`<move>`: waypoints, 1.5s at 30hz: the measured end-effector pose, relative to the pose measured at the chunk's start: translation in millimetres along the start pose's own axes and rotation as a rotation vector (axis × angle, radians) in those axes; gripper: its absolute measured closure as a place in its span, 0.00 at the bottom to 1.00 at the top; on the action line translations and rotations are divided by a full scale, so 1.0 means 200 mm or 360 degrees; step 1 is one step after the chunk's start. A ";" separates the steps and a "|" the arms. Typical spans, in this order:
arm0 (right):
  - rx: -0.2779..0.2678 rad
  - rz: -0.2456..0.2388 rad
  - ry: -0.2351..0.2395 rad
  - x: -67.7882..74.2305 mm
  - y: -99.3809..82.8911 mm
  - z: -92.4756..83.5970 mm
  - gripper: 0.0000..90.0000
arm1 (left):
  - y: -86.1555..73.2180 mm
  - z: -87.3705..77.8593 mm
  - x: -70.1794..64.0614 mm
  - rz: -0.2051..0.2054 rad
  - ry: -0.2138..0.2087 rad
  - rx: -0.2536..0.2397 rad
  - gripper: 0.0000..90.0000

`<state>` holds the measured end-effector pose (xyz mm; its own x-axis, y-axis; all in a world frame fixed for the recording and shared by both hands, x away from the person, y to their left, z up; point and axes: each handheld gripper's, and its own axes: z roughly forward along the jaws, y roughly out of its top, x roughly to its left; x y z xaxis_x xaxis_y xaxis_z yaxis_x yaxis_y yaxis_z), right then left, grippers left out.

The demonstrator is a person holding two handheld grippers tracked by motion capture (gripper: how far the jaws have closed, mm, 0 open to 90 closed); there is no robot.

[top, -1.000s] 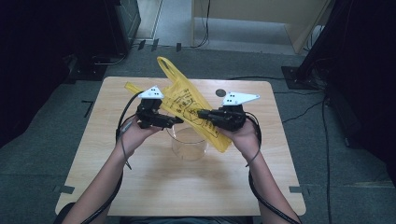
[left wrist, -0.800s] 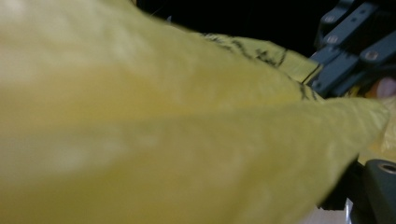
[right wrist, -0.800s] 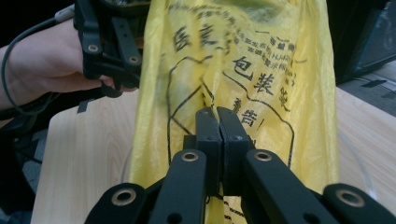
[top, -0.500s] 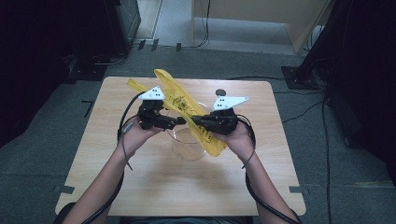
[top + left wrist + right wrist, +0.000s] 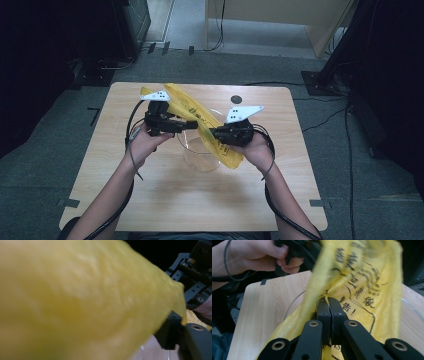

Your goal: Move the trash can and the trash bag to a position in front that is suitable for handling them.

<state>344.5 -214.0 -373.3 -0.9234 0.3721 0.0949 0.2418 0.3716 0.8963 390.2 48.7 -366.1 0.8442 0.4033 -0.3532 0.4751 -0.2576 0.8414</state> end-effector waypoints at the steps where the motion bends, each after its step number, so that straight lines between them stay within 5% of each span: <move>1: 0.0005 -0.0009 0.0006 0.00 0.00 0.01 1.00 | 0.00 0.01 0.00 0.0004 -0.0012 0.0008 0.46; 6: 0.0023 -0.0008 0.0028 0.01 0.00 0.02 1.00 | -0.02 0.03 -0.02 0.0066 -0.0015 0.0025 0.79; 10: 0.0022 0.0001 0.0025 0.01 0.00 0.02 0.92 | -0.02 0.03 -0.05 0.0187 0.0085 0.0068 0.93; 19: -0.0060 0.0098 0.0011 -0.05 0.02 -0.06 0.70 | 0.01 -0.05 -0.04 0.0224 0.0222 0.0036 0.94; 26: -0.0106 0.0164 0.0000 -0.09 0.02 -0.13 0.73 | 0.03 -0.15 -0.02 0.0234 0.0327 -0.0018 0.94; 34: -0.0028 0.0218 -0.0085 -0.12 -0.02 -0.10 0.66 | 0.06 -0.23 -0.02 0.0259 0.0494 -0.0025 0.93; 37: 0.0010 0.0268 -0.0040 -0.12 -0.02 -0.05 0.66 | 0.06 -0.23 -0.01 0.0236 0.0476 -0.0032 0.93; 40: 0.0103 0.0238 -0.0082 -0.10 -0.03 0.01 0.72 | 0.05 -0.22 -0.01 0.0211 0.0440 -0.0041 0.93; 45: 0.0214 0.0238 -0.0180 -0.08 -0.03 0.10 0.60 | 0.05 -0.15 -0.03 0.0230 0.0402 -0.0019 0.92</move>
<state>363.6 -205.3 -387.7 -0.8366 0.5219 0.1665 0.4182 0.4121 0.8095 381.1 70.5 -343.3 0.8136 0.5694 -0.1173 0.3500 -0.3188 0.8808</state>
